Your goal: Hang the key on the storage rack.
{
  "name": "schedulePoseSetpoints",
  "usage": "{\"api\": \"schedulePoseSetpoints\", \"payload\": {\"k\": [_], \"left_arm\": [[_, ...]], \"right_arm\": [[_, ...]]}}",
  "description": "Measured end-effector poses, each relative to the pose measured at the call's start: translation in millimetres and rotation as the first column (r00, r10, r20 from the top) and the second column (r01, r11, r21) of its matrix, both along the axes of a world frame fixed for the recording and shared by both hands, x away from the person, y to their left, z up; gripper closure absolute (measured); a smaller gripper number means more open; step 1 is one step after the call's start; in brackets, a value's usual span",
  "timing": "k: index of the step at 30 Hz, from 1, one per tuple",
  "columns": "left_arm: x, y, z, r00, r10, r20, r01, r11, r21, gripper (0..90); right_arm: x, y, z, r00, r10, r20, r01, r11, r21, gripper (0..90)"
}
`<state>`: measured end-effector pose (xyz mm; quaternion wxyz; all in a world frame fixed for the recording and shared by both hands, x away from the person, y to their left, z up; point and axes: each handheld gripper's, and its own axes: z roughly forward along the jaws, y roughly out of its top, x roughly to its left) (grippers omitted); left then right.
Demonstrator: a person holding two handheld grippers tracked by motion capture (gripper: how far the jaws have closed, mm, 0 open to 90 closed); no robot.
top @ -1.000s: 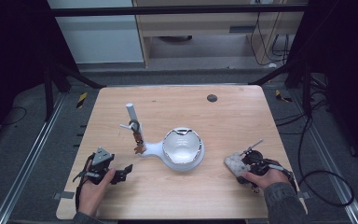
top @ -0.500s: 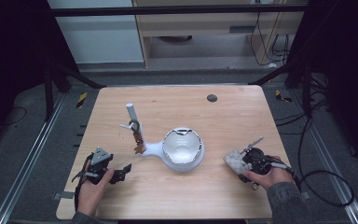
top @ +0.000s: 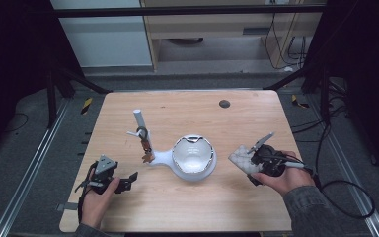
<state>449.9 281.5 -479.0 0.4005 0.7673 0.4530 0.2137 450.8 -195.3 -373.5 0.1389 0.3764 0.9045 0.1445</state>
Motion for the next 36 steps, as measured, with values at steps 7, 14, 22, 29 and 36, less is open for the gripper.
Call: {"api": "schedulePoseSetpoints", "payload": {"k": [7, 14, 22, 29, 36], "left_arm": [[-0.1, 4.7, -1.0, 0.9996, 0.028, -0.005, -0.028, 0.9996, 0.002, 8.4], [1.1, 9.9, -1.7, 0.9976, 0.069, -0.006, -0.069, 0.9975, 0.017, 8.5], [3.8, 11.7, -4.9, 0.9960, 0.085, -0.026, -0.085, 0.9962, 0.021, 8.5], [3.9, 13.7, -6.0, 0.9953, 0.090, -0.035, -0.090, 0.9957, 0.022, 8.5], [4.9, 14.1, -7.9, 0.9948, 0.090, -0.047, -0.089, 0.9956, 0.029, 8.6]], "right_arm": [[-3.1, 22.5, 10.5, 0.9991, 0.043, 0.007, -0.043, 0.999, -0.013, 31.4], [-1.5, 43.3, 16.8, 0.9970, 0.076, 0.012, -0.076, 0.997, -0.026, 31.4], [-0.9, 61.4, 27.2, 0.9937, 0.111, 0.016, -0.111, 0.994, -0.019, 31.4], [2.9, 70.0, 32.4, 0.9917, 0.127, 0.021, -0.126, 0.992, -0.027, 31.4], [5.6, 76.0, 32.8, 0.9901, 0.138, 0.022, -0.138, 0.990, -0.017, 31.4]]}}
